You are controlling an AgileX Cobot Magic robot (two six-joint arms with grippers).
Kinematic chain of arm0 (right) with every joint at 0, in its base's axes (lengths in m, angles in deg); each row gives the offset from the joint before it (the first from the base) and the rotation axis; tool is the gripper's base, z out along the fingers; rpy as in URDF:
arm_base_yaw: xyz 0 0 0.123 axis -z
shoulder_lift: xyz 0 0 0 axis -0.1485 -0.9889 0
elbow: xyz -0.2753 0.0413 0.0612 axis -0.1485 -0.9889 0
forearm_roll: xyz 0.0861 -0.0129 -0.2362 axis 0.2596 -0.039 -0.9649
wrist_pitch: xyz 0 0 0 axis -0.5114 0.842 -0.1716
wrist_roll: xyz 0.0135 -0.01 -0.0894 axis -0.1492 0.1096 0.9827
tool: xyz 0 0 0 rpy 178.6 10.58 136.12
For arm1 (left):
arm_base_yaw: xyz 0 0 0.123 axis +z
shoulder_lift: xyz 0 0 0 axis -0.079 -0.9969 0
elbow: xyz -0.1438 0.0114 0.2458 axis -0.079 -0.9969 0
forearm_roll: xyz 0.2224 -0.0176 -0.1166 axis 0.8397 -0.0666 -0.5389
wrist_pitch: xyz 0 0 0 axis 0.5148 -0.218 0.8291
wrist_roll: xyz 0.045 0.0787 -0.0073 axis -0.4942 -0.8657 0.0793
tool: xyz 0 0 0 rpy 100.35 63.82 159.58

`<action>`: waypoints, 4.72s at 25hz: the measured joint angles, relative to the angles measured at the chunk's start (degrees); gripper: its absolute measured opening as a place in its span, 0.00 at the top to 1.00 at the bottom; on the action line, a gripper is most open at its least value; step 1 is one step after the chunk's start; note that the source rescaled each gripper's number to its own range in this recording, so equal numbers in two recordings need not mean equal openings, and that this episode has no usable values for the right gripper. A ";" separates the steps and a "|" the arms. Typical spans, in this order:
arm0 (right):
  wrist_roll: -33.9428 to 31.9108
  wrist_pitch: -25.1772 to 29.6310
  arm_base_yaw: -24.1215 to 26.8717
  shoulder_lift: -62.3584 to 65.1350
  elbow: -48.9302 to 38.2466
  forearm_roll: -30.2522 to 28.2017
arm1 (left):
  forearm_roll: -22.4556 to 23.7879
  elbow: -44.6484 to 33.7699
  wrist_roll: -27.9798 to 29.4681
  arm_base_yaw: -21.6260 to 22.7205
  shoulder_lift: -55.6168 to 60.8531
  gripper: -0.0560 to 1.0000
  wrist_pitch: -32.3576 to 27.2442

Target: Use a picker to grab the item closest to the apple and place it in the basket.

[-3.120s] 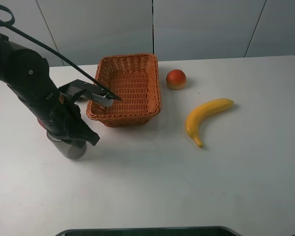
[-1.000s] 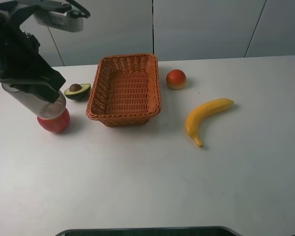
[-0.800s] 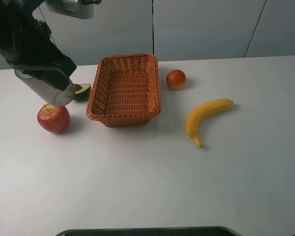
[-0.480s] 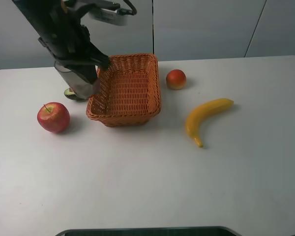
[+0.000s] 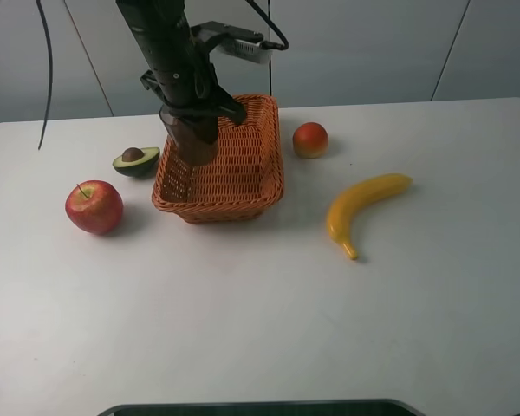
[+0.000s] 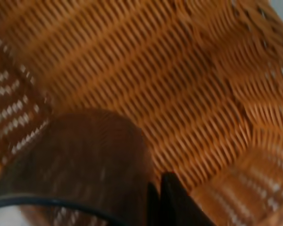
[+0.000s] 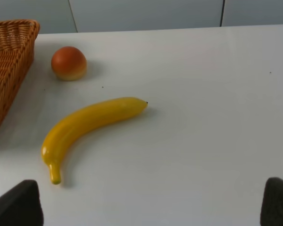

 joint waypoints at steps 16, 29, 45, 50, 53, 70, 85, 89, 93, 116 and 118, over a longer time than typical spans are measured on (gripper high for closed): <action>0.00 0.00 0.00 0.00 0.00 0.00 | -4.77 0.82 -0.13 0.00 -5.69 0.82 6.80; 0.00 0.00 0.00 0.00 0.00 0.00 | -4.82 0.82 -0.03 0.00 -4.74 0.01 6.82; 0.00 0.00 0.00 0.00 0.00 0.00 | -2.73 0.82 -0.03 0.27 10.43 0.01 -1.32; 0.00 0.00 0.00 0.00 0.00 0.00 | -3.71 0.82 0.19 6.05 13.10 0.01 -6.51; 0.00 0.00 0.00 0.00 0.00 0.00 | -5.30 -0.08 0.19 11.59 14.56 0.01 -8.56; 0.00 0.00 0.00 0.00 0.00 0.00 | -5.90 -34.18 0.15 31.59 49.11 0.00 0.99; 0.00 0.00 0.00 0.00 0.00 0.00 | -5.99 -50.56 -0.82 31.59 87.83 0.00 -2.43; 0.00 0.00 0.00 0.00 0.00 0.00 | -7.31 -54.53 -1.30 31.59 95.85 0.00 -3.34; 0.00 0.00 0.00 0.00 0.00 0.00 | -9.07 -57.35 -1.47 31.59 101.03 0.00 -3.54; 0.00 0.00 0.00 0.00 0.00 0.00 | -0.74 -66.07 -0.45 31.59 119.56 0.00 -7.93; 0.00 0.00 0.00 0.00 0.00 0.00 | -0.74 -66.07 -0.32 31.59 119.68 0.00 -7.93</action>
